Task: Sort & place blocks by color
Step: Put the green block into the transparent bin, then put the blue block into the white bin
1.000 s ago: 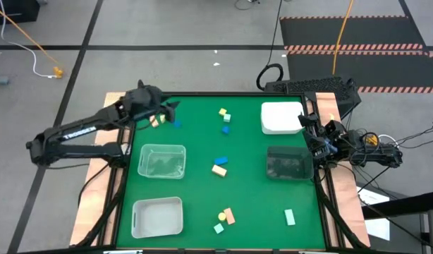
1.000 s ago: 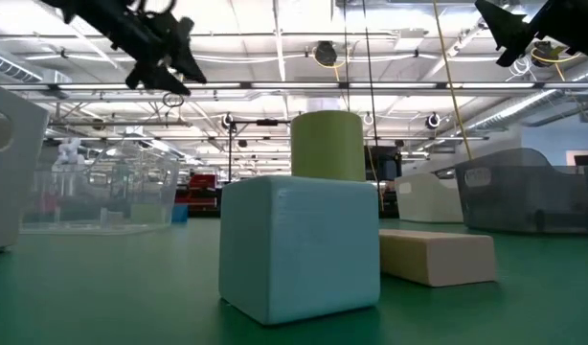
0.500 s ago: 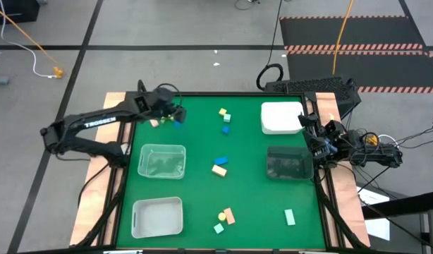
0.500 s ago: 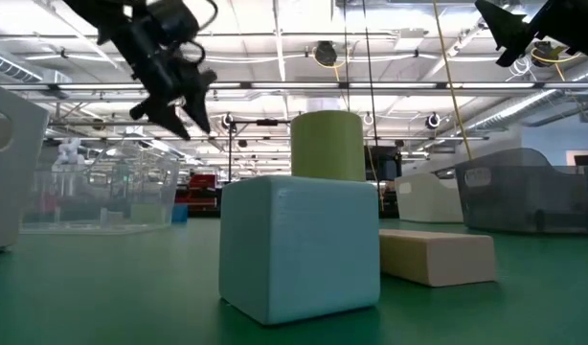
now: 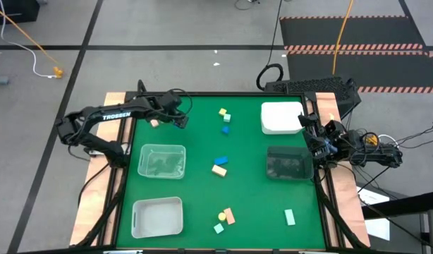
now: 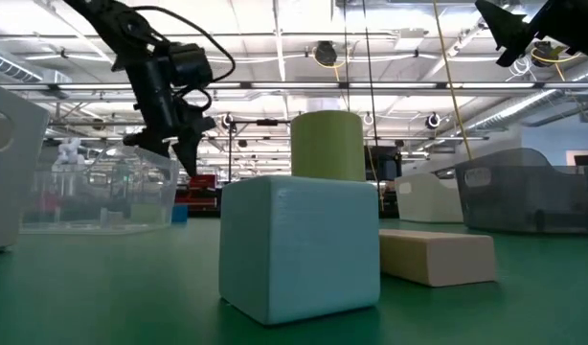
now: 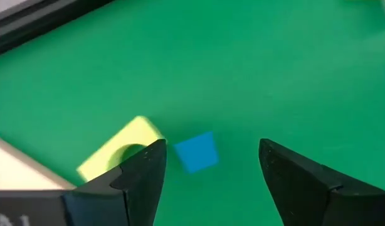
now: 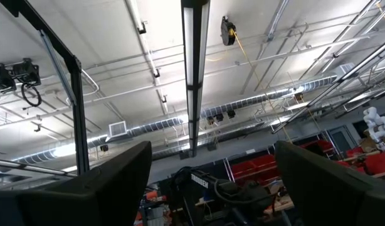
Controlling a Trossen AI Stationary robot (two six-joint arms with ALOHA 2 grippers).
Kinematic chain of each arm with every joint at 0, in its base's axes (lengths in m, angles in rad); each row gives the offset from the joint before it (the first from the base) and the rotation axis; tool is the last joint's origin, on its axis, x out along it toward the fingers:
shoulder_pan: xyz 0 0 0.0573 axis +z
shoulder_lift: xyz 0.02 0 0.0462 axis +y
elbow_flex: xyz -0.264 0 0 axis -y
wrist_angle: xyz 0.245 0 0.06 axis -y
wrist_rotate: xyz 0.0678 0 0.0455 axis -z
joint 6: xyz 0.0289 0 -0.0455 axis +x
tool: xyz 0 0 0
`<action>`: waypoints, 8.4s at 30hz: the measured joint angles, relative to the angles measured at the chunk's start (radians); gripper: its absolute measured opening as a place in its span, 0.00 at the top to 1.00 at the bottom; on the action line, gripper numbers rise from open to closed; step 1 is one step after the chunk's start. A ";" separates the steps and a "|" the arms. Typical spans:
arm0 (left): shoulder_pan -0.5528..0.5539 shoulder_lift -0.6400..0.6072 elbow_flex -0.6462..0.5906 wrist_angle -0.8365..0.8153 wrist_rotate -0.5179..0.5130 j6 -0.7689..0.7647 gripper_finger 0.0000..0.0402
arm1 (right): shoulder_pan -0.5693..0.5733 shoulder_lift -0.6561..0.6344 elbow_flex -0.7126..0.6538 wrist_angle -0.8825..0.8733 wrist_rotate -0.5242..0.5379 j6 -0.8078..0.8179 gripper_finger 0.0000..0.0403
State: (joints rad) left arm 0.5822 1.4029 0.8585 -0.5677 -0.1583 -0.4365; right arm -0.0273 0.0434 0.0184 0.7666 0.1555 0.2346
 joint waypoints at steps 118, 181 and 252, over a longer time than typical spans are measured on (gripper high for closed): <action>-0.676 -0.386 -0.163 -0.409 0.142 -0.485 0.74 | 0.000 0.000 0.000 0.000 0.000 0.000 0.18; -0.258 -0.187 -0.047 -0.041 0.031 0.029 0.48 | 0.000 0.000 0.000 0.000 0.000 0.000 0.18; -0.174 -0.010 -0.049 0.199 0.179 -0.097 0.96 | 0.000 0.000 0.000 0.000 0.000 0.000 0.18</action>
State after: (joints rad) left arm 0.4084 1.3927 0.8097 -0.3689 0.0206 -0.5337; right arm -0.0273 0.0437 0.0183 0.7665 0.1558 0.2348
